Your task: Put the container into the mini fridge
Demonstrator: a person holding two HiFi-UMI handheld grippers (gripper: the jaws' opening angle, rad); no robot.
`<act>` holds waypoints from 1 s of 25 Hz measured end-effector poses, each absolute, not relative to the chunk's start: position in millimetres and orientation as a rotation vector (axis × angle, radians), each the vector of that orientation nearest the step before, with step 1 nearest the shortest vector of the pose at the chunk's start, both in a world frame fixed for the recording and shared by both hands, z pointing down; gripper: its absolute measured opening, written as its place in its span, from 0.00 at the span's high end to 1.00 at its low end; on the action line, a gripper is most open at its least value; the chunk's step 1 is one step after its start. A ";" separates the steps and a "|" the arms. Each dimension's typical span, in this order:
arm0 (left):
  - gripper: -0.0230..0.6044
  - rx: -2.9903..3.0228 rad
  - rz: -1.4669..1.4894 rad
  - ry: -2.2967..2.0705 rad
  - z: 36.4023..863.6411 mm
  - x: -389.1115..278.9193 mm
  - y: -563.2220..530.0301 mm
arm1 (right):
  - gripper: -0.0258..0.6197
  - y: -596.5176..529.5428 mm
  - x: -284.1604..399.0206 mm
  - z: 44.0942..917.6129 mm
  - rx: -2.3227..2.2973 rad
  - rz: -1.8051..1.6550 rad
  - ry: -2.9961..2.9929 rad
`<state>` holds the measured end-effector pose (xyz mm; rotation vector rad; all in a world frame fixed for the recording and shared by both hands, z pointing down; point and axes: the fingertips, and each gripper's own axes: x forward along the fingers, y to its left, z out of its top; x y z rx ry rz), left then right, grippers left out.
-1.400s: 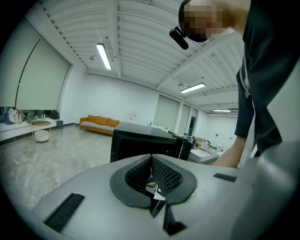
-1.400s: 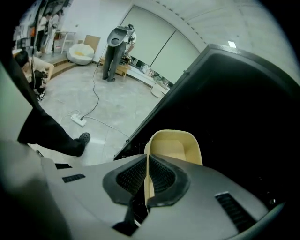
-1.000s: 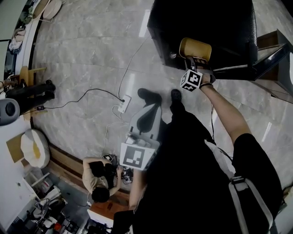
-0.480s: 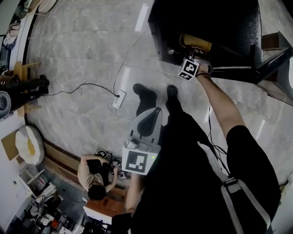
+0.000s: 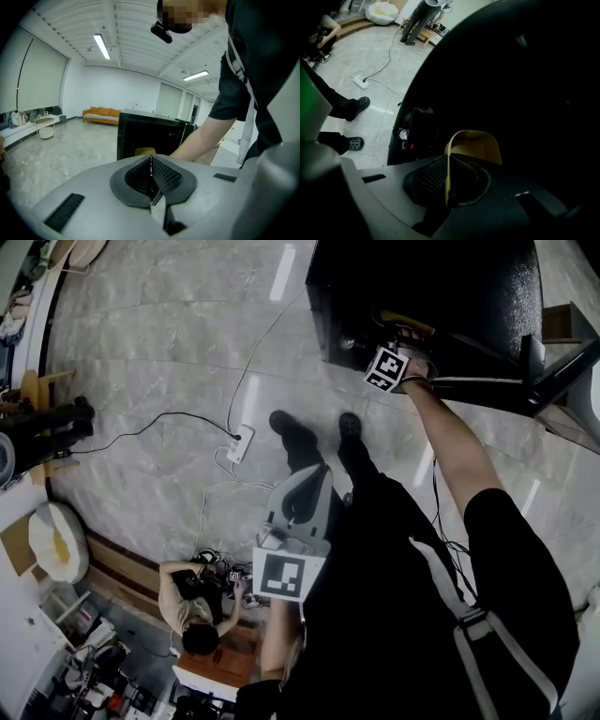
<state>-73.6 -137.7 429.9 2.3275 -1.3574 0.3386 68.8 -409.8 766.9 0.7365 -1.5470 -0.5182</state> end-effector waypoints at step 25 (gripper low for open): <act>0.91 2.306 0.346 -1.382 436.2 -83.5 -130.4 | 0.83 -432.9 80.9 778.2 0.734 -0.492 -1.458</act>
